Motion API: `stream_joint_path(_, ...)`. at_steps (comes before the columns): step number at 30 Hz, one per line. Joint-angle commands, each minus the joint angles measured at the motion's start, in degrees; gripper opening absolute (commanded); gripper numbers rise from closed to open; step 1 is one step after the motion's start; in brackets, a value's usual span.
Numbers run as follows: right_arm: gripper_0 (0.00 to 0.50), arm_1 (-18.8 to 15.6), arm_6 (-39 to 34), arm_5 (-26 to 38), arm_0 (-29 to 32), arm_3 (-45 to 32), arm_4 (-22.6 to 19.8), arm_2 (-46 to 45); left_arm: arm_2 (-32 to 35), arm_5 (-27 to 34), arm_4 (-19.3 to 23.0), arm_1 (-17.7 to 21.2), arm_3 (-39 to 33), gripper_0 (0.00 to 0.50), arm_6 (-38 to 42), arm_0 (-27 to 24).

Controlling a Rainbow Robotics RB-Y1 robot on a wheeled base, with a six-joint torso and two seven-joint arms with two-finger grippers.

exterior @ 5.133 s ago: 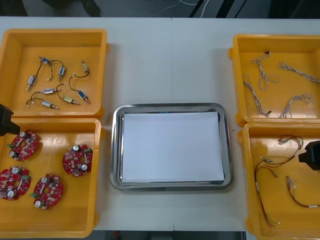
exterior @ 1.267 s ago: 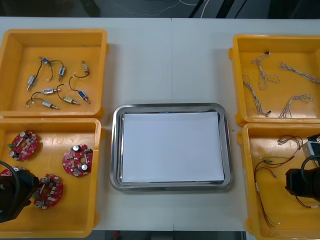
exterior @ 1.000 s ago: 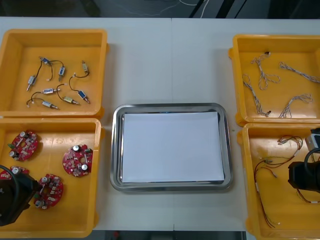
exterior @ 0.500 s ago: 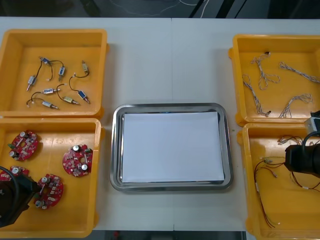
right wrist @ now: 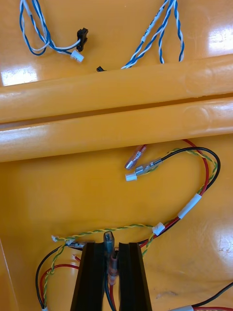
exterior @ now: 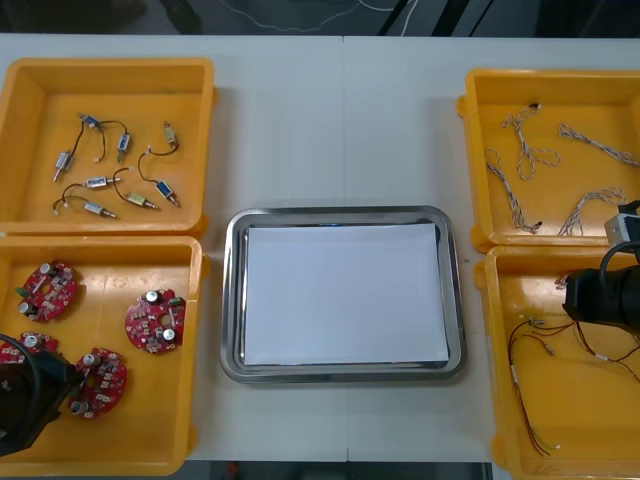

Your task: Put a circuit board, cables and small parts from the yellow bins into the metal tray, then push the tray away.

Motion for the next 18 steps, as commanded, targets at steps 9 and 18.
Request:
stream_joint_path(9, 0.467, 0.7, -1.1, 0.4, -0.7, -0.6, 0.3, -1.5, -0.7, -0.4, -0.3, -0.4, -0.2, 0.000, -4.8, 0.4)
stream_joint_path(18, 0.500, 0.7, -0.8, 1.9, -0.5, -0.7, -0.7, -3.1, -0.7, -0.3, -0.2, -0.4, -0.2, 0.000, -4.8, 0.1)
